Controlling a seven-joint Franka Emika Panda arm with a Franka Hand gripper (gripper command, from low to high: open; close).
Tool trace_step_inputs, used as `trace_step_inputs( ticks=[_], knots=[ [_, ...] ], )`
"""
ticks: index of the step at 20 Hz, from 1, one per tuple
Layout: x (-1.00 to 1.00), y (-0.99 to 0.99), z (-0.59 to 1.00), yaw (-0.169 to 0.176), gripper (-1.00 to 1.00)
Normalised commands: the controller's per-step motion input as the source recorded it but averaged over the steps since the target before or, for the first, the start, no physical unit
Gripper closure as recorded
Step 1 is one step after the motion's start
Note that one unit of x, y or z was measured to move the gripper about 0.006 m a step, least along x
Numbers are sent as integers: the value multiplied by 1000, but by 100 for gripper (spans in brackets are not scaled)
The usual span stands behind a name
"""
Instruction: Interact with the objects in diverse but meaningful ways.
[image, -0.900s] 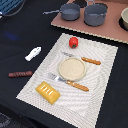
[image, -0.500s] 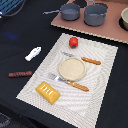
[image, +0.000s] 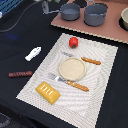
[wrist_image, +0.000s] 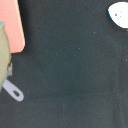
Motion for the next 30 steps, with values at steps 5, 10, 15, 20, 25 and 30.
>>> trace_step_inputs(
  ticks=[5, 10, 15, 20, 25, 30],
  knots=[
    [99, -409, -188, 33, -100],
    [-17, -539, -263, 125, -100],
    [-173, -506, -230, 169, -100],
    [-249, -473, -165, 122, -100],
    [-378, -366, -266, 108, -100],
    [-419, -80, -308, 108, -100]
  ],
)
